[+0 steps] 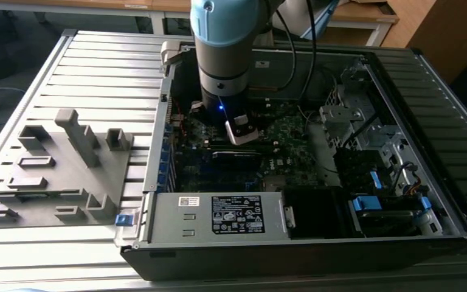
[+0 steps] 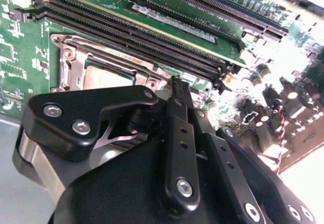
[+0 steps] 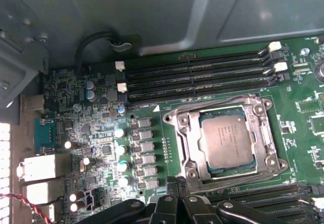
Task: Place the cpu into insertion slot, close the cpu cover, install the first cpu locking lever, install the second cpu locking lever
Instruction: 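Install the second cpu locking lever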
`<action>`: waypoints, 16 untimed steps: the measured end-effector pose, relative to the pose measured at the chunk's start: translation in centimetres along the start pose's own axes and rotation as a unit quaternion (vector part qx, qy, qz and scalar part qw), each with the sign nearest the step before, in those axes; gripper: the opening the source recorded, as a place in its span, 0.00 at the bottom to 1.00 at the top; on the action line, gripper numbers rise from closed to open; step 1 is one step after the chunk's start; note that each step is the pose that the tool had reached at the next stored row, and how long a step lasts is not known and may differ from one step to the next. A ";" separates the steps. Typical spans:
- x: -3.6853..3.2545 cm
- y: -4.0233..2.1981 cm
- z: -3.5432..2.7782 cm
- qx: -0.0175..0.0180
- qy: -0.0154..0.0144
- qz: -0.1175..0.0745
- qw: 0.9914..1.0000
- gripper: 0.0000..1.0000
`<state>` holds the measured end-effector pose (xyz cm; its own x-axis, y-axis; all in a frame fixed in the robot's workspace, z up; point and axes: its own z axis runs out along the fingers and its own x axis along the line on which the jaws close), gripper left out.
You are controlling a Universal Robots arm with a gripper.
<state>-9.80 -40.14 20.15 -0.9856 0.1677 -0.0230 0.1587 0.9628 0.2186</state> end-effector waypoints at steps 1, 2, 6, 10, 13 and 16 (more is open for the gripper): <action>0.01 0.06 0.05 0.004 -0.001 0.000 1.000 0.11; 0.02 0.10 0.09 0.007 -0.001 -0.001 1.000 0.11; 0.04 0.17 0.24 0.014 -0.002 -0.001 1.000 0.11; 0.06 0.26 0.30 0.015 -0.002 -0.002 1.000 0.11; 0.09 0.42 0.34 0.015 -0.002 -0.002 1.000 0.11; 0.10 0.48 0.37 0.015 -0.002 -0.002 1.000 0.11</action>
<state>-9.80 -39.58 19.89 -0.9859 0.1651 -0.0279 0.1570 0.9693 0.1892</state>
